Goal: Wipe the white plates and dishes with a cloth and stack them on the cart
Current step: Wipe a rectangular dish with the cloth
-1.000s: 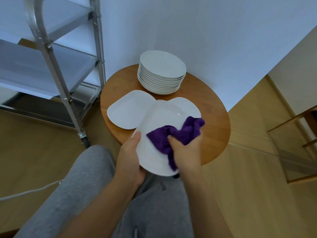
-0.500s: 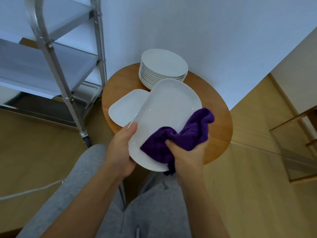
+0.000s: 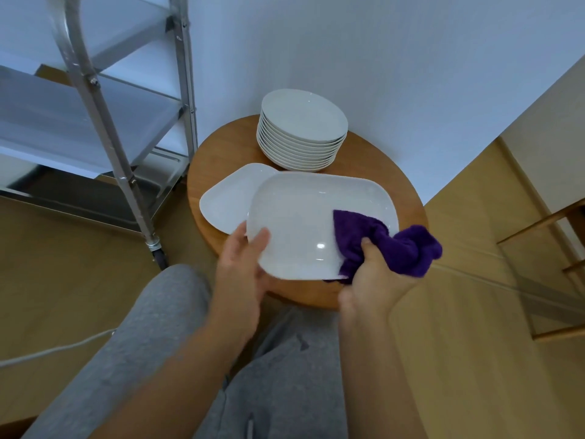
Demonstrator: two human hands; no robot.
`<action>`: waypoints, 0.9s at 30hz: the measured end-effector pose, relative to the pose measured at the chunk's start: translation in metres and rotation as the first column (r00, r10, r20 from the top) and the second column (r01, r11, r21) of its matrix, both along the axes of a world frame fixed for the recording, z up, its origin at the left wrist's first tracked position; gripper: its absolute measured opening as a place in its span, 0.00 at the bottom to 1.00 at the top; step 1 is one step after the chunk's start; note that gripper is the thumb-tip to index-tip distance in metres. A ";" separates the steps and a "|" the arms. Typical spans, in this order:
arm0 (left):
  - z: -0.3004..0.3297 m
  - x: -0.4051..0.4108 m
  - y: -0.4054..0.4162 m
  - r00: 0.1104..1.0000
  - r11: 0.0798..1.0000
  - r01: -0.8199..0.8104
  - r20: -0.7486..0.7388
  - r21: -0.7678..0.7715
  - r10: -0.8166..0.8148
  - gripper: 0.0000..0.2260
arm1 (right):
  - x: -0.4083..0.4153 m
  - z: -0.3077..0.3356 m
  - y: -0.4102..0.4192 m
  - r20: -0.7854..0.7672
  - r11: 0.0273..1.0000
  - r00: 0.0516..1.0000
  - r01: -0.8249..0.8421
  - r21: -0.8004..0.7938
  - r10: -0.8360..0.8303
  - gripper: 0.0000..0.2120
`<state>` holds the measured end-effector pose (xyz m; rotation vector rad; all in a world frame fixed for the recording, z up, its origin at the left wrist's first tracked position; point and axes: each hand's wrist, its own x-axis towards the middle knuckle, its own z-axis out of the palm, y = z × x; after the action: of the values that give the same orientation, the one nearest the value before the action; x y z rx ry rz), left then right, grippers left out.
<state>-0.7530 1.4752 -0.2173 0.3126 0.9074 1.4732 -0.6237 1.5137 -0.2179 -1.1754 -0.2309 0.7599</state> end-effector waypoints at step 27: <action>0.009 -0.051 0.035 0.417 0.462 0.880 -0.291 -0.107 -0.861 0.19 | 0.027 0.065 0.032 0.554 0.453 0.128 -0.736 -0.503 0.823 0.32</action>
<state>-0.8036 1.5103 -0.2082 0.9420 0.7311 0.4369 -0.5964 1.5457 -0.1527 -1.4005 -1.7125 1.1650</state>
